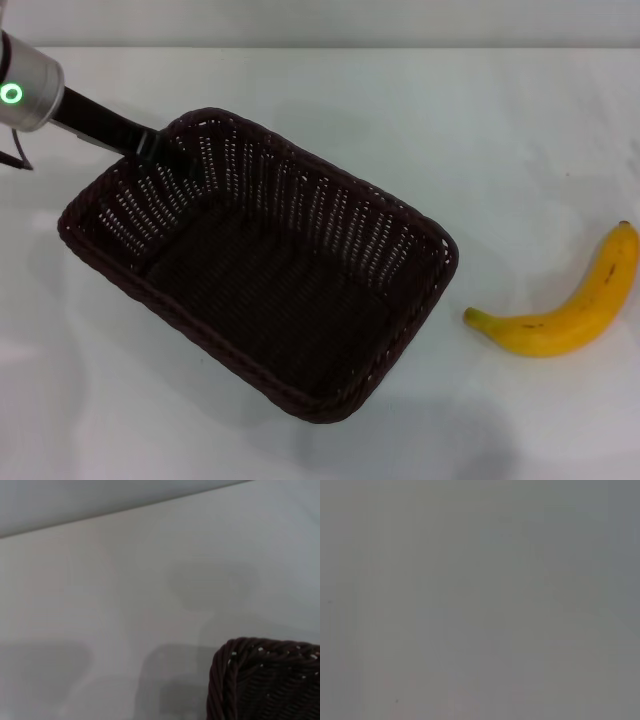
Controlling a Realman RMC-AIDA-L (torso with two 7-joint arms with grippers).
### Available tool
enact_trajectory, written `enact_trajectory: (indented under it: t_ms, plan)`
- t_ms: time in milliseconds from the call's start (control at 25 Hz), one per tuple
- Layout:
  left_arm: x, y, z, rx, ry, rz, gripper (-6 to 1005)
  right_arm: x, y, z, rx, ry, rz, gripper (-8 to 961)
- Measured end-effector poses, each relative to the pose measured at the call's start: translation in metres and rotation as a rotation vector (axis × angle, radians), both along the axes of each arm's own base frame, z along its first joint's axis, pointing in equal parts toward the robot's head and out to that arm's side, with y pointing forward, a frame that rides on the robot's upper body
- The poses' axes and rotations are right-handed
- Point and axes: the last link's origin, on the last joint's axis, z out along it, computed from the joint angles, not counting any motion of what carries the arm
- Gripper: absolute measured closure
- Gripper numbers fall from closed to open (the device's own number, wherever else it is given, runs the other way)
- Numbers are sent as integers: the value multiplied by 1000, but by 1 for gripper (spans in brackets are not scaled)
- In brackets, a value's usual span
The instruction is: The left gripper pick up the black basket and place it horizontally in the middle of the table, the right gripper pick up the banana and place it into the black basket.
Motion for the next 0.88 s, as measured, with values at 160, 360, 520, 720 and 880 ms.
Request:
enact_trajectory:
  t_ms: [160, 360, 520, 720, 880]
  plan:
    - [-6, -2, -2, 0, 2, 13, 203, 1, -1, 1, 2, -1, -1, 82]
    - [-9, -1, -2, 18, 1, 17, 226, 3, -2, 2, 6, -1, -6, 81]
    - [-9, -2, -4, 22, -3, 17, 245, 2, -2, 2, 3, -3, -4, 81]
    - [-11, -3, -6, 19, -7, 20, 268, 3, -2, 2, 5, -2, -5, 81]
    - [-12, -5, -6, 14, -10, 23, 287, 2, -2, 2, 5, -3, -4, 81]
